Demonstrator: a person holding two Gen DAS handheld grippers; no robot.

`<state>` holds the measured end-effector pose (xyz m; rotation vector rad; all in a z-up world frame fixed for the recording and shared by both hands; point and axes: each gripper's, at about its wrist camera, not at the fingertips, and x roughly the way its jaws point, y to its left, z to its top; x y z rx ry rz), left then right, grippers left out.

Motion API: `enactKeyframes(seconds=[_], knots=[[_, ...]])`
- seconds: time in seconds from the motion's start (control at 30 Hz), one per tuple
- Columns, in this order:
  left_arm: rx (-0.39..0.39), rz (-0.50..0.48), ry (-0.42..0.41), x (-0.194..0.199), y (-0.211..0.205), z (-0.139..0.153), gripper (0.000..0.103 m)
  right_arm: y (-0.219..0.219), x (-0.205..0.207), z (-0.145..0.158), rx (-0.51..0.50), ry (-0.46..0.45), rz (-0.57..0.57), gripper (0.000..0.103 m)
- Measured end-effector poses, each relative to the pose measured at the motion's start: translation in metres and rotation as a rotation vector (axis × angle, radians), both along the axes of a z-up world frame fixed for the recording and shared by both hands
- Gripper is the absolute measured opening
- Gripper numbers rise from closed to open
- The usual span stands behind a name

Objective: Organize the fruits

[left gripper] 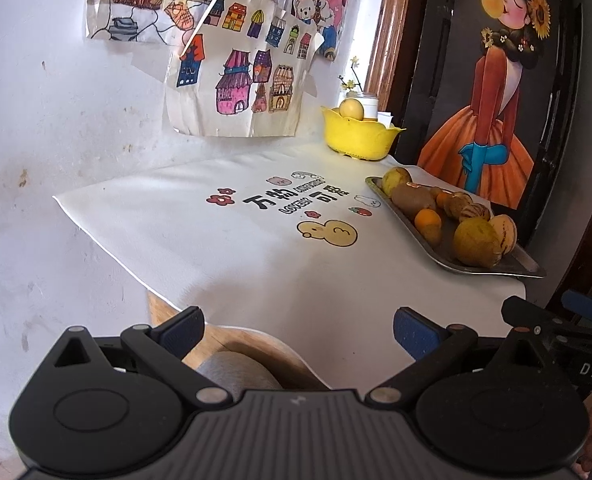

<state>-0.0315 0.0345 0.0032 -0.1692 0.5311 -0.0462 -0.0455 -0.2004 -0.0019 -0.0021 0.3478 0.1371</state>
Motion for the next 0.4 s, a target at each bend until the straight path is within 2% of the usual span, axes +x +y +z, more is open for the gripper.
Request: enactKeyframes(seconds=[0.4], knots=[[0.009,0.007,0.008,0.0010,-0.0008,-0.0017,0.103,0.0020,0.0002,-0.0016,0.002,0.003,-0.003,0.102]])
